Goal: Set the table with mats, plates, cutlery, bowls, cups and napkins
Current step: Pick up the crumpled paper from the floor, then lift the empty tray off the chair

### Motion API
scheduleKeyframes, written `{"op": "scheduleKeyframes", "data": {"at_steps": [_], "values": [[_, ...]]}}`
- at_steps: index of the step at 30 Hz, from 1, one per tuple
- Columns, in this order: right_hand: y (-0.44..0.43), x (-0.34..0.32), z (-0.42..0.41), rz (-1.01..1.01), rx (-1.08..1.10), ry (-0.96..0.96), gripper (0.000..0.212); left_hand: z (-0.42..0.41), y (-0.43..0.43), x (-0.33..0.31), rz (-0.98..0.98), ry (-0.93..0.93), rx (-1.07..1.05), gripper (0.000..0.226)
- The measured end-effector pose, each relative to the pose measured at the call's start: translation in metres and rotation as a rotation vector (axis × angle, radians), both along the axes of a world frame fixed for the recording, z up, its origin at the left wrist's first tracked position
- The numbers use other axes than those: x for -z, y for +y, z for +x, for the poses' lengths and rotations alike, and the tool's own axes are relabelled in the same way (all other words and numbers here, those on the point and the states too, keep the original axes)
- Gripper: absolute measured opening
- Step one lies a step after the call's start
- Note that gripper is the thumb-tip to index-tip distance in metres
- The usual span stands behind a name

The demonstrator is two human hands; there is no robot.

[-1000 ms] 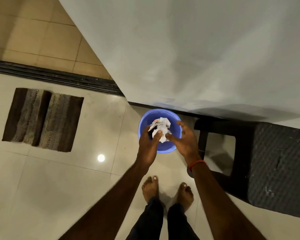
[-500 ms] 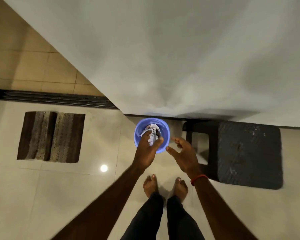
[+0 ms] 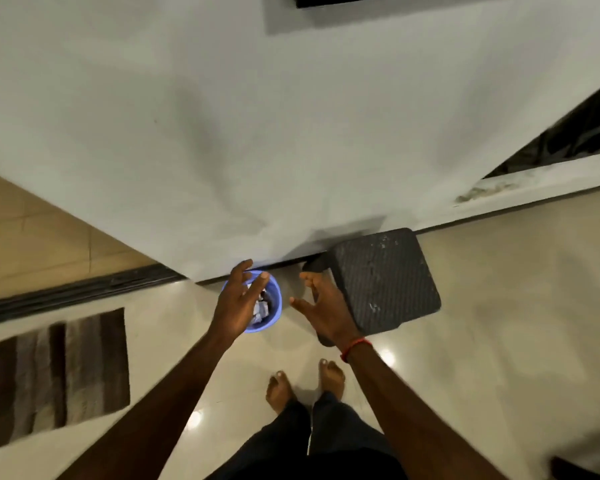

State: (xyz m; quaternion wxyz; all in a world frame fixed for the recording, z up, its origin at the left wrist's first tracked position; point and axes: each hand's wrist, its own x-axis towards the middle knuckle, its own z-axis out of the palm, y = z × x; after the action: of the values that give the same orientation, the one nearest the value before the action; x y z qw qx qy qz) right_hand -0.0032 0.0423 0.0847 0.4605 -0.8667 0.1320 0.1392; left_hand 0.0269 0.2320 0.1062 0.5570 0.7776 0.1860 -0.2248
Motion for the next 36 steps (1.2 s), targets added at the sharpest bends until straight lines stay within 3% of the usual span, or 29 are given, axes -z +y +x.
{"op": "scheduleKeyframes", "data": {"at_steps": [7,14,19,30,33,36], "values": [[-0.024,-0.054,-0.033,-0.085,0.032,-0.097,0.055,-0.015,-0.037,-0.043,-0.038,-0.057,0.149,0.051],[-0.066,-0.084,-0.073,-0.158,0.1,-0.124,0.052,-0.027,-0.094,-0.075,-0.037,-0.14,0.428,0.067],[-0.098,-0.09,-0.103,-0.161,0.207,-0.088,0.058,-0.041,-0.141,-0.089,-0.023,-0.158,0.542,0.06],[-0.166,-0.097,-0.199,-0.3,0.458,-0.081,0.063,-0.114,-0.238,-0.102,-0.027,-0.177,0.839,0.073],[-0.181,-0.098,-0.234,-0.278,0.55,-0.062,0.066,-0.141,-0.264,-0.101,-0.015,-0.184,0.958,0.063],[-0.193,-0.098,-0.268,-0.248,0.653,-0.054,0.065,-0.162,-0.288,-0.1,-0.025,-0.166,1.037,0.068]]}}
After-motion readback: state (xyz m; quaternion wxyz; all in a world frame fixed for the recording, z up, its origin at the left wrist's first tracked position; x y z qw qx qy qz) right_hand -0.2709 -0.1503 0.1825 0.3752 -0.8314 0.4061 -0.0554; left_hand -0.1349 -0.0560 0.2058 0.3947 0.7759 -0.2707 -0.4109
